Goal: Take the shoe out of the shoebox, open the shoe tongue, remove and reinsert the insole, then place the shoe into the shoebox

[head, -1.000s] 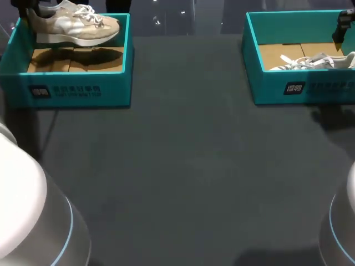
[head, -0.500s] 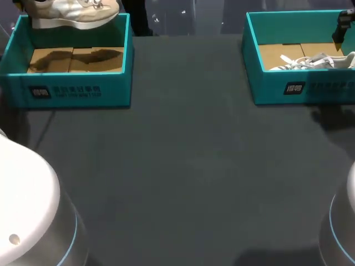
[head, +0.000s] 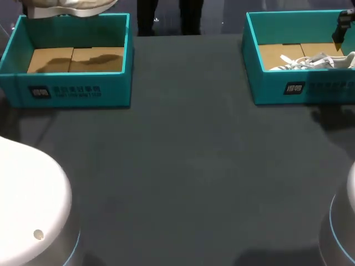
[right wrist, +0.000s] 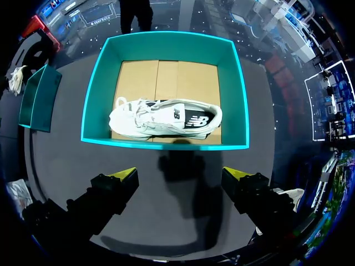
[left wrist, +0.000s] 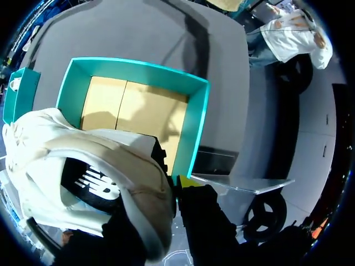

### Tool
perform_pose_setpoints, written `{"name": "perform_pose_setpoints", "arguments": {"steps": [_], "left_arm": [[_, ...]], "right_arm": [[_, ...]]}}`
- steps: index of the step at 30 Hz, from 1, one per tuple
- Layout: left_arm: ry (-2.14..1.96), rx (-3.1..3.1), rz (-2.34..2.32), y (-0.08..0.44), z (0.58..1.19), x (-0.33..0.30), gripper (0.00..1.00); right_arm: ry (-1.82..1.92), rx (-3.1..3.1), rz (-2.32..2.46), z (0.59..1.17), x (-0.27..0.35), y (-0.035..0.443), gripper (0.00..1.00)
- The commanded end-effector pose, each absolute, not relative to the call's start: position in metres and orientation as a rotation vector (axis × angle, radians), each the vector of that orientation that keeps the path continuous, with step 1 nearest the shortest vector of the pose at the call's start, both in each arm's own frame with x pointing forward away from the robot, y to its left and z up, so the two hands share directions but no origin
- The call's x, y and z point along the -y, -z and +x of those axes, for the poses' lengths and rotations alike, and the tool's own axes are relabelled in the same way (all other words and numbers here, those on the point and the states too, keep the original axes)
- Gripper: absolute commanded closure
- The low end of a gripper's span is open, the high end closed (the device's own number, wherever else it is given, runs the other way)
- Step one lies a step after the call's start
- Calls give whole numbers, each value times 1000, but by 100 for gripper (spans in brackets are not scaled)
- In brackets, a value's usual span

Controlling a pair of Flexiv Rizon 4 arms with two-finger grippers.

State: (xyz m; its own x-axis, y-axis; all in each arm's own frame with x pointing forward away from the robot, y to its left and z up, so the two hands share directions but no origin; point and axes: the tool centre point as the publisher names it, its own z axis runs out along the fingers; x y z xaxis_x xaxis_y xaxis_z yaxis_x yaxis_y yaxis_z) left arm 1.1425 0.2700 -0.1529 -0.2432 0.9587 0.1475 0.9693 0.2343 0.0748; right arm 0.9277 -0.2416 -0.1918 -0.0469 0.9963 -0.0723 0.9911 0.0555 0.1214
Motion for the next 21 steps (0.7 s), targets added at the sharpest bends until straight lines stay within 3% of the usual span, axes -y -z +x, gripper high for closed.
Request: {"name": "perform_pose_setpoints", "arguments": {"steps": [1, 21], "left_arm": [[434, 2446, -1955, 116, 1091, -245, 100], [443, 2277, -2124, 105, 941, -104, 100]], "right_arm": [[-59, -2177, 2068, 927, 241, 192, 0], [-59, -2177, 2068, 927, 241, 192, 0]]}}
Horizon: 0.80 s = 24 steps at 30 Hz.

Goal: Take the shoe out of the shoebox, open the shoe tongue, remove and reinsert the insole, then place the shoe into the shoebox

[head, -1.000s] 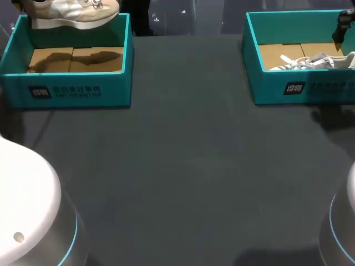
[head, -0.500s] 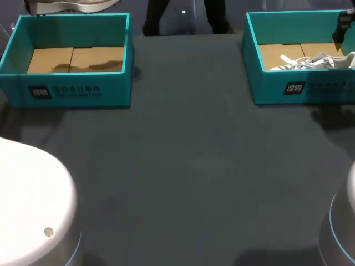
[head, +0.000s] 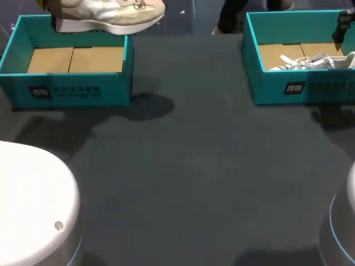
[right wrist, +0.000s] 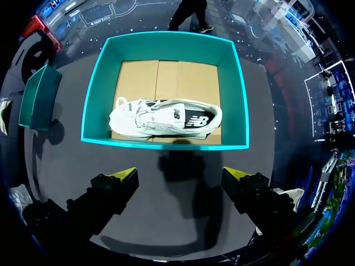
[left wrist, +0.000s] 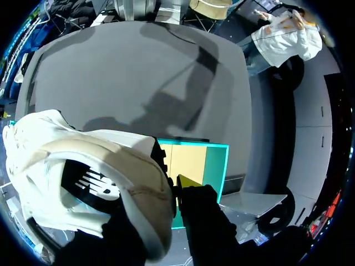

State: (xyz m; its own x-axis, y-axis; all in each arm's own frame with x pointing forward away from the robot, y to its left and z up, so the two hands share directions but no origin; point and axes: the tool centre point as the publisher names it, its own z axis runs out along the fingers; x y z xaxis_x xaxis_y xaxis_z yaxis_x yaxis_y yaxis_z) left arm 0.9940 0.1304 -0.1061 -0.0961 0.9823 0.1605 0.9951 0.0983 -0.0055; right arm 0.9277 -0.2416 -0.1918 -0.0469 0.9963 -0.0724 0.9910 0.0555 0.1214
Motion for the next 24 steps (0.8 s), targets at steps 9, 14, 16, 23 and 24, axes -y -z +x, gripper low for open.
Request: {"name": "perform_pose_setpoints", "arguments": {"steps": [9, 14, 16, 23, 24], "left_arm": [[402, 2242, -2142, 104, 919, -82, 100], [402, 2242, -2142, 104, 919, -82, 100], [402, 2242, -2142, 104, 919, -82, 100], [351, 2238, -2176, 107, 896, -66, 100], [362, 2230, -2195, 110, 886, -59, 100]], "right_arm": [[-59, -2177, 2068, 927, 241, 192, 0], [-59, -2177, 2068, 927, 241, 192, 0], [-59, -2177, 2068, 927, 241, 192, 0], [-59, -2177, 2068, 927, 241, 192, 0], [-59, -2177, 2068, 927, 241, 192, 0]]}}
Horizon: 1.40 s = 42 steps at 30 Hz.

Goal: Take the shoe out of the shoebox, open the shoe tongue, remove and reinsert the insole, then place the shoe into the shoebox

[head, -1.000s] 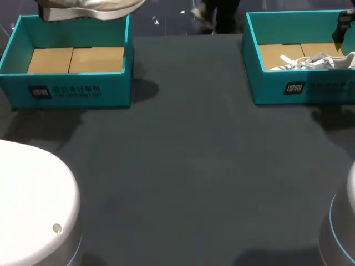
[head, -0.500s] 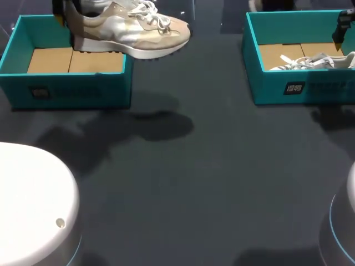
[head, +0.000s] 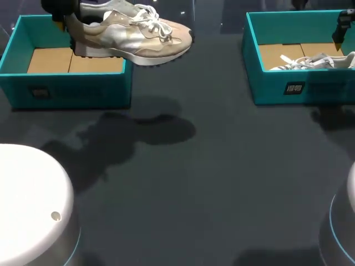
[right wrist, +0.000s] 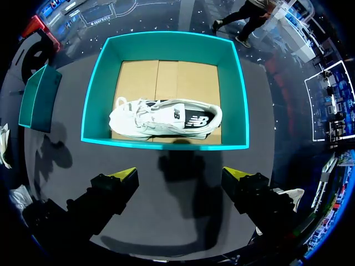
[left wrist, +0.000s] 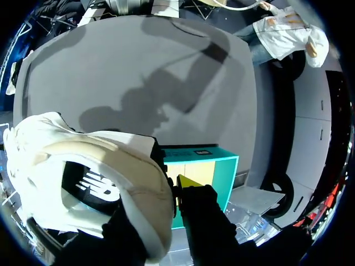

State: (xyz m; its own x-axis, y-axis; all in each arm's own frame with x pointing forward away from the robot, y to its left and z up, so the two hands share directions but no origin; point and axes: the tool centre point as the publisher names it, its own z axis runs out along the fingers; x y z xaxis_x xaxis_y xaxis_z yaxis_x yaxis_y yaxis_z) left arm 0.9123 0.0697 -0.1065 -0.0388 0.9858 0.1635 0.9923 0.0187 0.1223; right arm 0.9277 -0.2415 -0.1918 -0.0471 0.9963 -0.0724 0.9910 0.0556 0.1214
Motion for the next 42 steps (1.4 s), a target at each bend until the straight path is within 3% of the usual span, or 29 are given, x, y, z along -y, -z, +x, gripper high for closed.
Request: {"name": "perform_pose_setpoints", "arguments": {"steps": [1, 23, 42], "left_arm": [[373, 2232, -2198, 113, 879, -51, 100], [260, 2208, -2163, 204, 760, 91, 100], [230, 2243, -2163, 277, 724, 109, 100]], "right_arm": [[-59, -2177, 2068, 927, 241, 192, 0], [-59, -2177, 2068, 927, 241, 192, 0], [-59, -2177, 2068, 927, 241, 192, 0]]}}
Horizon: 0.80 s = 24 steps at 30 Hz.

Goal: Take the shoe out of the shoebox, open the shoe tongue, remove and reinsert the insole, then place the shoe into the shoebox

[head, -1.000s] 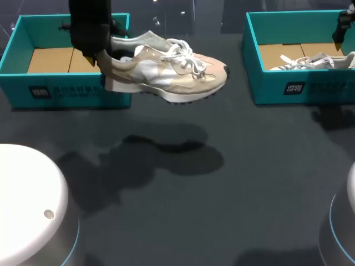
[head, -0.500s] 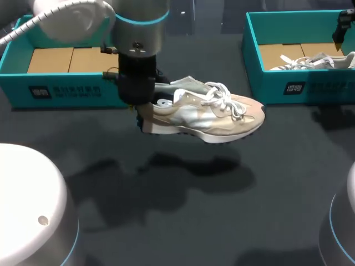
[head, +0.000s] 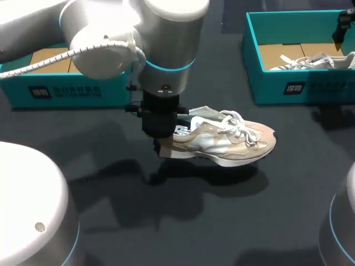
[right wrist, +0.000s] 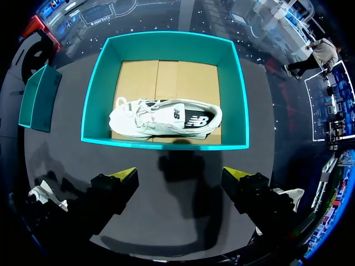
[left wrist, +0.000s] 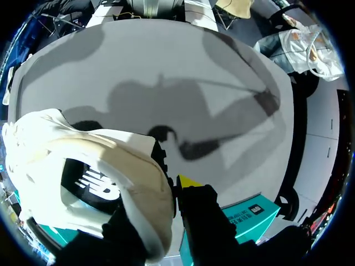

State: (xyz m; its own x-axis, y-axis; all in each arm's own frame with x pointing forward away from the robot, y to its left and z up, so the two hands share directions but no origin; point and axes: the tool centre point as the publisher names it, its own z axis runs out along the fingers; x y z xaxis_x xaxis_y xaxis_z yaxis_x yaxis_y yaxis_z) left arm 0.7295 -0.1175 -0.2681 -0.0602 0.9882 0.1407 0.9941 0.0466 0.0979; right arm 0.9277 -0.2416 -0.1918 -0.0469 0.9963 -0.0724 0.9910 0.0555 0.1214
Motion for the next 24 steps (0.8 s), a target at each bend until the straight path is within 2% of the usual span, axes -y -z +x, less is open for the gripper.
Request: {"name": "perform_pose_setpoints", "arguments": {"steps": [1, 10, 24], "left_arm": [[230, 2243, -2163, 277, 724, 109, 100], [230, 2243, -2163, 277, 724, 109, 100], [274, 2165, -2185, 336, 695, 114, 100]], "right_arm": [[-59, -2177, 2068, 927, 241, 192, 0], [-59, -2177, 2068, 927, 241, 192, 0], [-59, -2177, 2068, 927, 241, 192, 0]]}}
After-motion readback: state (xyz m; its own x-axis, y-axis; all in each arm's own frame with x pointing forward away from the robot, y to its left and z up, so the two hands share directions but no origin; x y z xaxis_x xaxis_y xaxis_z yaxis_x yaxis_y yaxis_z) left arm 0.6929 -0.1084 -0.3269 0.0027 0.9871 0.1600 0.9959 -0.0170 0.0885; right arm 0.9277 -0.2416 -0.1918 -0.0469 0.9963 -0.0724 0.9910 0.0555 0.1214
